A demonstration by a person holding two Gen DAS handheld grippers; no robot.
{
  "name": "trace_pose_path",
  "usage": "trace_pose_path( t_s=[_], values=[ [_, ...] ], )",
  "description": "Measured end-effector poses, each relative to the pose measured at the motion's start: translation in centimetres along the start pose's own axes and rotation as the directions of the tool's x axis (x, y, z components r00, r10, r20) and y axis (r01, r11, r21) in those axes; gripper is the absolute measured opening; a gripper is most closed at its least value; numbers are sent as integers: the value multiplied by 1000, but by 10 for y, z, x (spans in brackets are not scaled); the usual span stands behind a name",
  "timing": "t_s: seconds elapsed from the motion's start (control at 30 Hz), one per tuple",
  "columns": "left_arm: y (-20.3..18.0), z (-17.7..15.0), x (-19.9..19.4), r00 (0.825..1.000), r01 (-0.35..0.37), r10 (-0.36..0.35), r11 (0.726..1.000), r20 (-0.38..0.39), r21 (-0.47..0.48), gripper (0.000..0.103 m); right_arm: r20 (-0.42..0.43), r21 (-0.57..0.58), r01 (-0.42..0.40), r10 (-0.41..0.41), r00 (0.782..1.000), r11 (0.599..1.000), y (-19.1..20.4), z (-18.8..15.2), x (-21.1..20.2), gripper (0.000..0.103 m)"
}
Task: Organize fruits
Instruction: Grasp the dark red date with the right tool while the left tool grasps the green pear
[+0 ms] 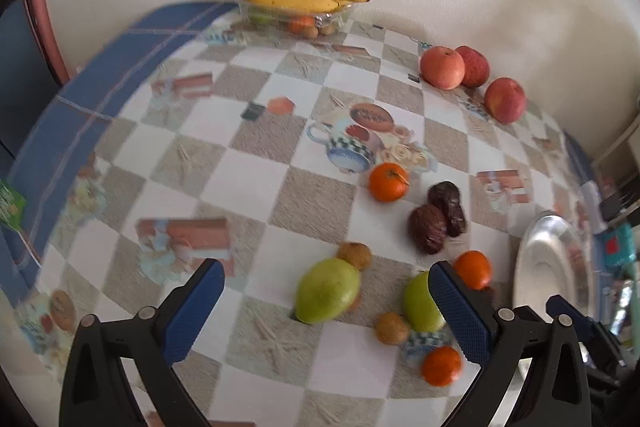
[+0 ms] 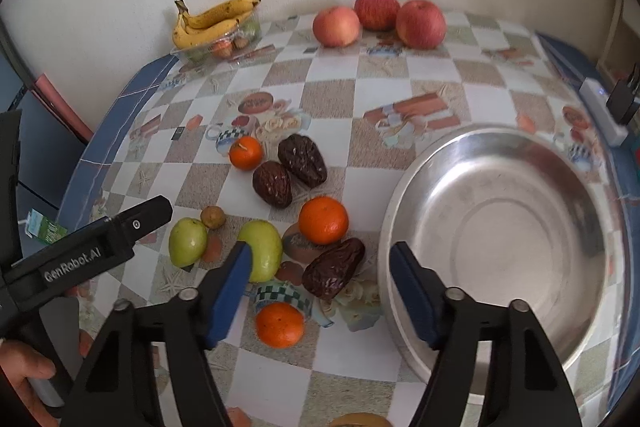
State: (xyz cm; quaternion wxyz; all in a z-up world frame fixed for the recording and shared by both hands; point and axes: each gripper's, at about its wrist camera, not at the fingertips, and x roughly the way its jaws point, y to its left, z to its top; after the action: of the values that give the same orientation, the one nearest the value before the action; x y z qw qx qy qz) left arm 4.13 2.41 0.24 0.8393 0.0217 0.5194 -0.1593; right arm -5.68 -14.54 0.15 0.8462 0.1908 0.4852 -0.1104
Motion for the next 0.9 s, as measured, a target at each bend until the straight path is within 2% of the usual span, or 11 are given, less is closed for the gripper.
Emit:
trace_pose_path(
  t_s=[0.13,0.2,0.23,0.37,0.4,0.47,0.57,0.77,0.9],
  values=[
    [6,1,10,999,1,-2,999,-40,-39,103,-37,18,12,-11,999,1000,-1,1,10,54],
    [9,1,15,998,-5,2,999,-62,-54,101,-70,19,6,-4,998,1000,0,1,16,43],
    [10,1,20,997,-11,7,998,-79,-55,100,-84,22,13,-11,996,1000,0,0,19,41],
    [7,-2,32,992,3,-7,1000,-127,-30,84,-114,31,18,-15,993,999,0,1,27,35],
    [5,-3,35,990,9,-12,1000,-138,-24,84,-123,27,23,-19,992,999,2,1,29,34],
    [2,-4,41,986,22,-24,1000,-167,-14,75,-140,18,38,-35,990,999,4,0,33,34],
    [-1,-4,46,984,1,0,1000,-180,5,66,-157,23,56,-52,986,998,2,0,39,34],
    [2,-5,58,975,16,-20,1000,-223,-16,61,-180,31,59,-53,982,998,-2,0,46,34],
    [3,-5,58,975,16,-19,1000,-223,-14,60,-188,19,53,-48,981,998,1,0,49,34]
  ],
)
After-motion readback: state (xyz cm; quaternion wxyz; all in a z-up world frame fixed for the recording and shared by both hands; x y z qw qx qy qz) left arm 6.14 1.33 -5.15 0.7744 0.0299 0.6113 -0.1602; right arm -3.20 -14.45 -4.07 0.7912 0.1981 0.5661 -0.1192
